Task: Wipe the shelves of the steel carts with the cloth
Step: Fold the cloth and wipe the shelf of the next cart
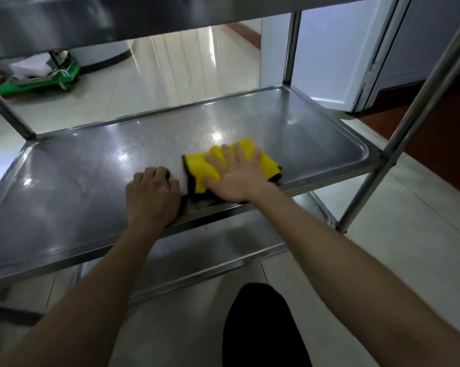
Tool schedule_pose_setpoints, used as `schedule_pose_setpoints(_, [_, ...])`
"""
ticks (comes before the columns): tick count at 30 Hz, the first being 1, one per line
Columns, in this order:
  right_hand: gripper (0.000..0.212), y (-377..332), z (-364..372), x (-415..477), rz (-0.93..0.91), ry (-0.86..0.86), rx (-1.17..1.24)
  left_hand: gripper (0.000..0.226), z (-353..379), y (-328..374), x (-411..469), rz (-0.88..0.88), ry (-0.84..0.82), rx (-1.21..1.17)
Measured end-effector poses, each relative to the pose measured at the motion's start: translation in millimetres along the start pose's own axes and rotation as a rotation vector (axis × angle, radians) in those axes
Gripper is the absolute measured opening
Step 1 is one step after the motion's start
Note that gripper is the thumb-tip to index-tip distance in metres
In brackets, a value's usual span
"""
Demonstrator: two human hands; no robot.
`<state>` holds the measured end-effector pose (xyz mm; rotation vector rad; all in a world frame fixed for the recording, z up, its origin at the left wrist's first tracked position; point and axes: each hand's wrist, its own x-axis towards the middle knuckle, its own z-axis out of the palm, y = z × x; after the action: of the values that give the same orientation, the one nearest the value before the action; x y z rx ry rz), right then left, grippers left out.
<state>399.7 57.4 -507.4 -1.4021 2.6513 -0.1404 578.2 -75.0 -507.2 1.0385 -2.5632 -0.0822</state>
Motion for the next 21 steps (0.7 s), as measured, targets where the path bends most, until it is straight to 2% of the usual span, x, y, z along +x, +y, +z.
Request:
schedule_pose_setpoints(3, [0.072, -11.6, -1.5, -15.3, -0.203, -0.036, 0.014, 0.053, -5.2, 1.2, -1.9, 0.001, -0.013, 0.003])
schedule_pose_setpoints(7, [0.066, 45.8, -17.7, -33.9, -0.308, -0.062, 0.074, 0.048, -9.2, 0.1, -3.1, 0.022, -0.026, -0.007])
schedule_pose_setpoints(10, [0.067, 113.6, -28.5, -42.1, -0.194, -0.065, 0.085, 0.033, -6.9, -4.3, -0.7, 0.042, -0.049, 0.034])
schedule_pose_setpoints(15, [0.077, 221.3, -44.7, -25.8, 0.149, -0.048, 0.066, 0.026, -2.8, -2.7, 0.6, 0.040, -0.042, 0.063])
schedule_pose_setpoints(18, [0.084, 236.9, -48.6, 8.0, 0.263, -0.026, 0.029, 0.027, -0.8, -2.9, 0.4, 0.056, -0.033, 0.073])
schedule_pose_setpoints(21, [0.088, 223.0, -50.2, 52.1, 0.331, 0.010, 0.034, 0.037, -0.5, -2.9, 0.5, 0.053, -0.037, 0.068])
